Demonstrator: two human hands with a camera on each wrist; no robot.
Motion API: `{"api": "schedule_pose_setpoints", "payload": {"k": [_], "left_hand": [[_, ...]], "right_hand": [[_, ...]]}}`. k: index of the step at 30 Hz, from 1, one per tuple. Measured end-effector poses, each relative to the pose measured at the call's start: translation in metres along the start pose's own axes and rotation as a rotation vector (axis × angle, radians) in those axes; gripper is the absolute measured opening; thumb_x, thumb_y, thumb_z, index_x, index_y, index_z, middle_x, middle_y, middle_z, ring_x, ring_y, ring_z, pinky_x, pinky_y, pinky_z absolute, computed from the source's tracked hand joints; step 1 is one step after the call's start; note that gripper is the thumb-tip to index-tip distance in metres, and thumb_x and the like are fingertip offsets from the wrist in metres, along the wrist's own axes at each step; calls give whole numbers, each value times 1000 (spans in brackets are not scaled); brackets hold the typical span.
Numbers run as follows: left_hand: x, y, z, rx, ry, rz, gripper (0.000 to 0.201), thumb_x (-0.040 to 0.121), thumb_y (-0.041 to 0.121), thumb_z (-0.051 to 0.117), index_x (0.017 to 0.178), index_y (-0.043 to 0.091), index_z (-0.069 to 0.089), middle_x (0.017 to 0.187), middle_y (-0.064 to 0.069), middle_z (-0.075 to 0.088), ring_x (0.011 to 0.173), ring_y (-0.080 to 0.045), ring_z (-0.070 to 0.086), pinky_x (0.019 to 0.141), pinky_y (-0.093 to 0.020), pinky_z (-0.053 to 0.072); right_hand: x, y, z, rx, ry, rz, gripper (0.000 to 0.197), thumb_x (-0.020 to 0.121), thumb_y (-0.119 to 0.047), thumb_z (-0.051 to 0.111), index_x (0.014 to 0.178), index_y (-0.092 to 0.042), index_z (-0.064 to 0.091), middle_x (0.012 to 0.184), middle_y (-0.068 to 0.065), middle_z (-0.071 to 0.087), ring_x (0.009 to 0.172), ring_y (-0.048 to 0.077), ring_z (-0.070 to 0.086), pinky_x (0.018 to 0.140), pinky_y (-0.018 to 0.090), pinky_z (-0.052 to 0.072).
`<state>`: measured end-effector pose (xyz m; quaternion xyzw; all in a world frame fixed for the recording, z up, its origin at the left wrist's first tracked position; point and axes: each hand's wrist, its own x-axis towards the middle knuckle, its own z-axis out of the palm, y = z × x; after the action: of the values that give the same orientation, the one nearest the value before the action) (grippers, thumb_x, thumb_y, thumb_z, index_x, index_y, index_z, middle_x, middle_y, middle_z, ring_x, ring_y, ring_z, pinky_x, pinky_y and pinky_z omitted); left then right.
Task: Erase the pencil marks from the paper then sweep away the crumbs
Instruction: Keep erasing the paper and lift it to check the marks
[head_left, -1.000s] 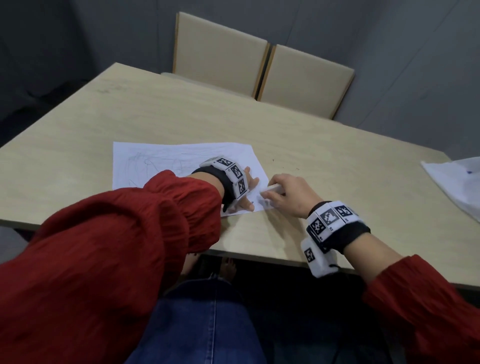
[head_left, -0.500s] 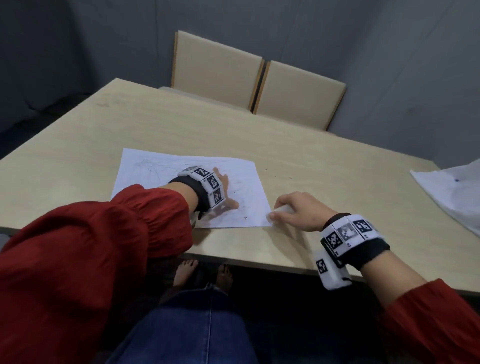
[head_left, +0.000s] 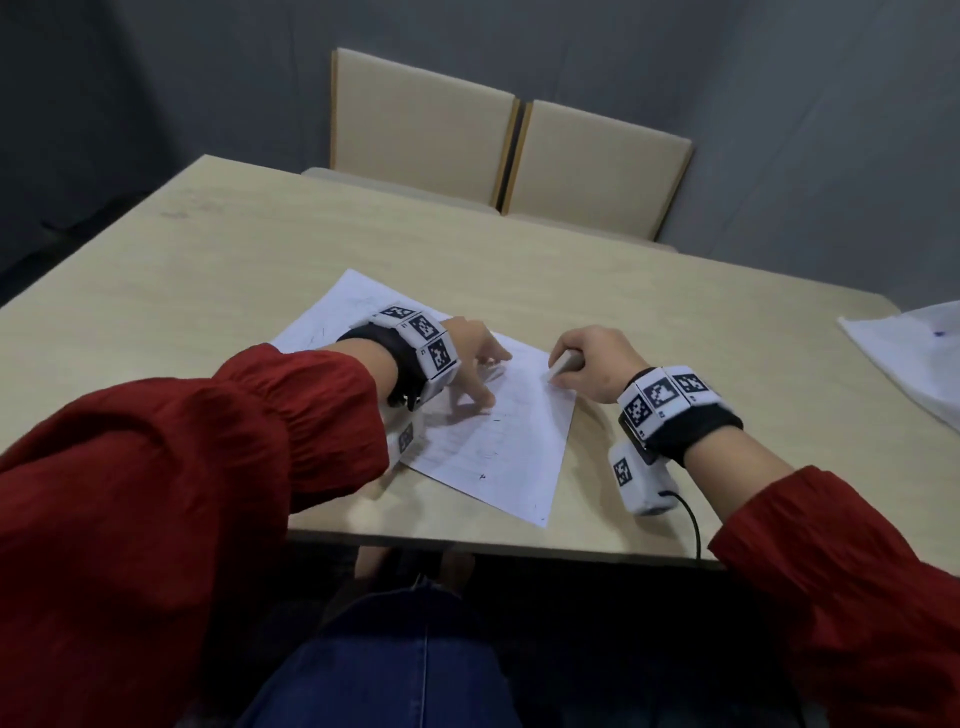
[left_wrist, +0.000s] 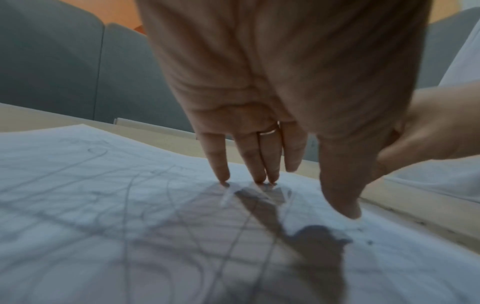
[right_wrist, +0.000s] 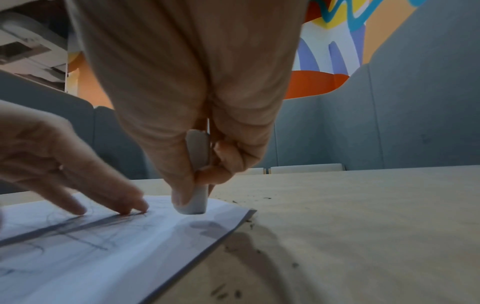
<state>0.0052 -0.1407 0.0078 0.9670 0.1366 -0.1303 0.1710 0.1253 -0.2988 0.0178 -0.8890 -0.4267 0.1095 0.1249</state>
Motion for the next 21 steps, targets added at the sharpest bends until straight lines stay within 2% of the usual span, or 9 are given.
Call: {"api": "schedule_pose_setpoints", "payload": {"k": [2,5,6,9,11,13,17,21], "left_hand": [[10,-1,-3,49,12,-42,84,77,45,78,147,16,41,141,-5,52,127,-24,51,99,-28,40],[26,-4,-3,172,-46,-78,89,75,65,69,141,12,44,146,-11,45,125,-31,49,102,-39,43],[30,-4,-2,210,-70,-68,91,76,67,65,145,13,39,152,-11,36,131,-32,44,105,-42,40],[36,-1,4,282,-127,-14,99,81,69,58,156,24,12,163,-5,4,146,-31,18,116,-44,25],[36,1,9,302,-132,12,101,81,70,55,156,26,5,163,-2,-3,148,-32,11,117,-45,20],[35,0,11,306,-131,21,104,80,72,55,156,23,4,163,-2,-4,148,-31,8,118,-45,19],[36,-1,9,317,-88,49,104,78,71,58,154,13,17,162,-5,11,144,-30,22,113,-42,30],[35,-2,11,311,-71,48,107,79,72,57,156,15,8,163,-2,8,147,-29,16,115,-39,24]], "right_hand": [[7,1,3,28,-7,-6,16,80,-6,70,95,-8,68,87,4,62,79,15,55,67,19,39],[21,0,8,37,-4,-26,15,80,-7,72,94,-9,67,89,5,66,83,16,58,70,22,42],[27,0,10,40,9,-31,14,80,-8,72,93,-11,67,91,5,67,86,18,60,72,24,45],[40,-3,10,-24,21,-50,15,78,-10,73,91,-14,67,98,7,65,94,22,60,76,28,48],[45,-5,8,-89,9,-71,16,79,-11,72,95,-12,68,102,6,64,97,22,58,77,29,47],[51,-8,7,-109,47,-82,15,81,-10,69,95,-11,68,102,6,65,93,20,57,73,26,43],[65,-13,11,-80,121,-71,11,81,-9,67,92,-10,68,98,8,66,83,16,52,67,21,35],[72,-17,13,-137,60,-140,17,79,-8,71,95,-6,69,97,9,67,90,19,55,69,21,35]]}}
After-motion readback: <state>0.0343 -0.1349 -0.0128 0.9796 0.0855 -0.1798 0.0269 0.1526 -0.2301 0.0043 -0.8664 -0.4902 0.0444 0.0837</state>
